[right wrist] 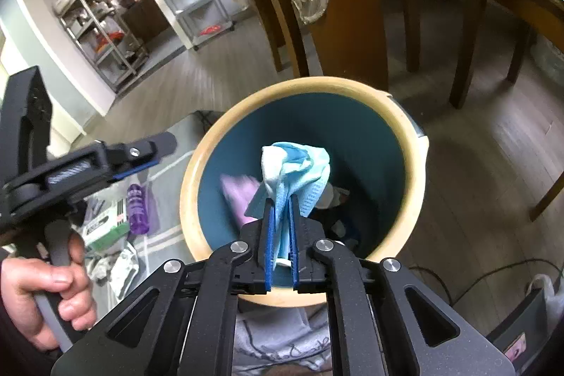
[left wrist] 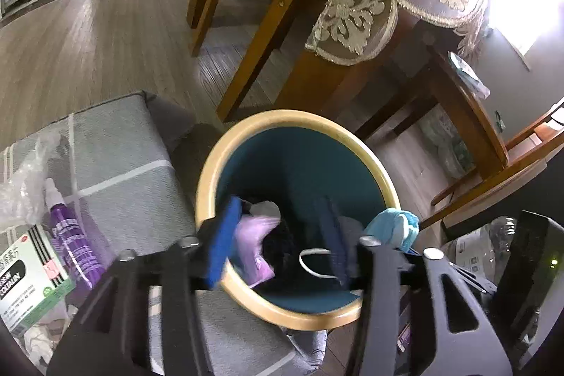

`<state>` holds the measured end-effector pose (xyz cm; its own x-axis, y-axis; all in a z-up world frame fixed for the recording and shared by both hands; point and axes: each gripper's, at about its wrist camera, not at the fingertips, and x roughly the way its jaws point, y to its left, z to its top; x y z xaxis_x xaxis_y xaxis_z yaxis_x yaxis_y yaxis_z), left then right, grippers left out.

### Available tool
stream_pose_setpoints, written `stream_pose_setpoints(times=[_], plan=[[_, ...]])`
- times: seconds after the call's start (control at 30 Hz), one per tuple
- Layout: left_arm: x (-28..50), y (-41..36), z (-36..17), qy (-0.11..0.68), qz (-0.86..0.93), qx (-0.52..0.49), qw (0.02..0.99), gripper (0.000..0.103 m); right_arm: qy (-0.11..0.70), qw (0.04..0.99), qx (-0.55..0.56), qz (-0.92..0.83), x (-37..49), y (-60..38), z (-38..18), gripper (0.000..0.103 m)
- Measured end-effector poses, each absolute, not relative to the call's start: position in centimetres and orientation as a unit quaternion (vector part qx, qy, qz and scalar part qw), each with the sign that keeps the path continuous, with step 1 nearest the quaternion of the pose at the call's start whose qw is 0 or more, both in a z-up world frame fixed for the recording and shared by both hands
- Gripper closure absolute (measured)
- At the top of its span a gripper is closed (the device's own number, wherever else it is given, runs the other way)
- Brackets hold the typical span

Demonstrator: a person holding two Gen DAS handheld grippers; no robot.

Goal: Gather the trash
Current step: 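Open both grippers over the bin to drop the pink wrapper and mask, then grasp the clear plastic bag with the left gripper while the right gripper grasps the purple bottle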

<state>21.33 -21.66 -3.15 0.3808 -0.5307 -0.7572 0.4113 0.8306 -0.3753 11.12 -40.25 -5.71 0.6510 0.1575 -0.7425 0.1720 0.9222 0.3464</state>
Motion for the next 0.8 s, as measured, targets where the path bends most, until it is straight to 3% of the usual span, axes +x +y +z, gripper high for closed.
stream_pose_setpoints(times=[0.13,0.37,0.8], plan=[[21.0,-20.4,-2.5,0.47,-0.28,-0.061,0.835,0.043,0.422,0.885,0.196,-0.004,11.2,-40.0,-5.9,0.084],[20.0,-16.3,-1.0,0.453,-0.259,-0.064,0.851,0.034,0.42,0.886,0.195,-0.003,11.2,-39.4,-5.9,0.055],[18.2,-4.3,-0.2,0.443,-0.177,-0.08,0.875,0.029,0.422,0.891,0.165,0.033,11.8,-35.8,-5.3,0.046]])
